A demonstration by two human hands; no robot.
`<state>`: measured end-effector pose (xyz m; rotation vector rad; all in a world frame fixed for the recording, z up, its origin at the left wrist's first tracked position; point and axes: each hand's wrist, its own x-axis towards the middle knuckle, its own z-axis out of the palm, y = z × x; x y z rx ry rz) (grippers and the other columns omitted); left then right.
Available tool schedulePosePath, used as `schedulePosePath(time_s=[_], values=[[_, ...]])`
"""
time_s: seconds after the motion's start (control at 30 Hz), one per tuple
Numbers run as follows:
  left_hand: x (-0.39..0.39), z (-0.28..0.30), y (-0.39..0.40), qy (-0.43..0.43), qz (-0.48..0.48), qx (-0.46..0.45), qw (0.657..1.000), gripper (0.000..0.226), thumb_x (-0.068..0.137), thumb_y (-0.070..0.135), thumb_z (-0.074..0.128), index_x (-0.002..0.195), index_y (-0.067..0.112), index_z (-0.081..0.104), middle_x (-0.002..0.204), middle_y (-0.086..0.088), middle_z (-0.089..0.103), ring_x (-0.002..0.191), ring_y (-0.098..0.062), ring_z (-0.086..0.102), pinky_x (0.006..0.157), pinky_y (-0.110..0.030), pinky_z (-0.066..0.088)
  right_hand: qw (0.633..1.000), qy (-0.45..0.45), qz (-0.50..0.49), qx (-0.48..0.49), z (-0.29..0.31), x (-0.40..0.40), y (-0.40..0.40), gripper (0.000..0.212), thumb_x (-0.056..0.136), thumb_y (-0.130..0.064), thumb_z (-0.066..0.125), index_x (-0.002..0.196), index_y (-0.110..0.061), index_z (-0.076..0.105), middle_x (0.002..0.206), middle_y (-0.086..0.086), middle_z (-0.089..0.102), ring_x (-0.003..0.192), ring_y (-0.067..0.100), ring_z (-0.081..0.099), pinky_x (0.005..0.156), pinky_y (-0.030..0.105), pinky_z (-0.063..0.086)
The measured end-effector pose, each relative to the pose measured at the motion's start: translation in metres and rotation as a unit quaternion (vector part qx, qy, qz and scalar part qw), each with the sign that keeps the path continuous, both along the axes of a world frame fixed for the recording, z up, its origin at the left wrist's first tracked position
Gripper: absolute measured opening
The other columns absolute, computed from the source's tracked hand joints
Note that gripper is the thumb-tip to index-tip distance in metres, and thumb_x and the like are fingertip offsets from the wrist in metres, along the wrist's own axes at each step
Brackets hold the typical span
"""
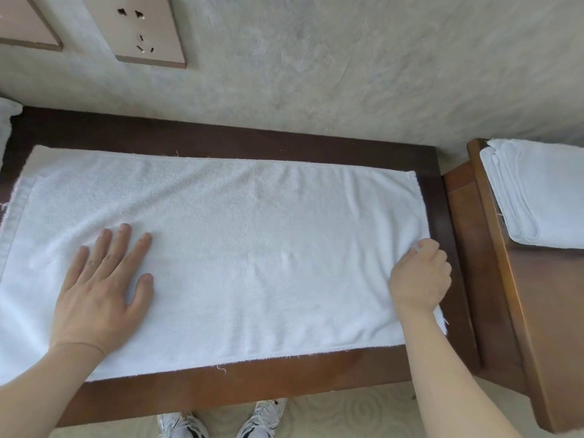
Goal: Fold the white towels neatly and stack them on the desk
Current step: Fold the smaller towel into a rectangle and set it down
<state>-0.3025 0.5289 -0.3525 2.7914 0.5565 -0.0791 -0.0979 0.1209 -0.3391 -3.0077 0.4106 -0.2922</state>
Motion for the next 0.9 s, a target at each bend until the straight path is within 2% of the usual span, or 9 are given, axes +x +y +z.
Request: schedulePosePath(time_s=[0.13,0.3,0.4,0.47,0.53,0.67,0.77,0.83,0.9], values=[[0.000,-0.007,0.001,-0.013,0.007,-0.009,1.000,0.065,0.094,0.047,0.027,0.157,0.031,0.030,0.165,0.005,0.020,0.151,-0.015,0.012,0.124,-0.050,0.013,0.999,0.003,-0.010,0.048,0.002,0.002,-0.003,0.029,0.098,-0.010,0.054,0.125,-0.002,0.049,0.109,0.025,0.059,0.094,0.045,0.057,0.079,0.049,0.043],[-0.001,-0.009,0.002,-0.010,0.011,-0.008,1.000,0.064,0.094,0.047,0.027,0.157,0.034,0.028,0.164,0.007,0.018,0.151,-0.014,0.011,0.124,-0.049,0.012,0.986,0.025,-0.039,0.157,0.020,0.001,-0.002,0.046,0.103,-0.021,0.052,0.142,-0.002,0.037,0.131,0.023,0.054,0.105,0.043,0.059,0.078,0.040,0.041],[-0.001,-0.007,0.001,-0.006,0.013,-0.005,1.000,0.064,0.095,0.048,0.026,0.157,0.033,0.028,0.166,0.004,0.019,0.151,-0.012,0.010,0.124,-0.047,0.011,0.979,0.052,-0.035,0.196,0.031,0.002,0.004,0.039,0.103,-0.036,0.053,0.118,0.000,0.055,0.102,0.017,0.065,0.098,0.038,0.062,0.073,0.035,0.039],[-0.001,-0.004,0.000,-0.002,0.013,-0.005,1.000,0.064,0.095,0.049,0.025,0.157,0.032,0.029,0.166,0.003,0.019,0.152,-0.011,0.009,0.125,-0.043,0.008,0.973,0.056,-0.034,0.220,0.037,0.002,0.015,0.034,0.103,-0.037,0.052,0.090,-0.005,0.054,0.077,0.003,0.056,0.083,0.032,0.058,0.069,0.034,0.034],[-0.001,0.000,-0.002,0.004,0.012,-0.004,1.000,0.064,0.095,0.049,0.024,0.157,0.033,0.028,0.166,0.005,0.017,0.153,-0.013,0.009,0.126,-0.037,0.002,0.971,0.061,-0.025,0.231,0.043,0.000,0.031,0.032,0.102,-0.034,0.052,0.082,-0.009,0.049,0.067,-0.006,0.046,0.075,0.027,0.051,0.068,0.034,0.030],[-0.001,0.003,-0.002,0.004,0.006,-0.002,1.000,0.063,0.097,0.050,0.026,0.158,0.033,0.025,0.166,0.005,0.015,0.154,-0.014,0.008,0.125,-0.033,-0.001,0.971,0.046,0.031,0.234,0.053,-0.012,0.076,0.028,0.102,-0.033,0.055,0.083,-0.013,0.050,0.065,-0.010,0.046,0.061,0.017,0.041,0.059,0.030,0.020],[-0.003,0.004,-0.001,0.009,-0.006,0.004,1.000,0.063,0.099,0.052,0.023,0.159,0.033,0.019,0.167,0.004,0.011,0.155,-0.013,0.002,0.126,-0.035,-0.001,0.968,0.036,0.090,0.233,0.054,-0.027,0.118,0.034,0.101,-0.035,0.056,0.075,-0.017,0.045,0.067,-0.005,0.046,0.058,0.013,0.039,0.050,0.025,0.022],[-0.003,0.005,-0.001,0.011,-0.019,0.010,1.000,0.063,0.100,0.054,0.020,0.160,0.033,0.015,0.167,0.003,0.009,0.155,-0.014,-0.002,0.126,-0.038,0.000,0.963,0.032,0.128,0.236,0.055,-0.040,0.148,0.033,0.101,-0.034,0.056,0.075,-0.018,0.046,0.068,-0.009,0.044,0.056,0.009,0.040,0.051,0.022,0.023],[-0.003,0.006,0.001,0.011,-0.025,0.007,1.000,0.063,0.101,0.055,0.018,0.160,0.031,0.015,0.167,0.002,0.010,0.155,-0.015,-0.003,0.126,-0.040,0.001,0.957,0.055,0.158,0.239,0.057,-0.053,0.180,0.025,0.103,-0.035,0.052,0.089,-0.015,0.059,0.081,-0.007,0.055,0.065,0.011,0.049,0.059,0.025,0.030]])
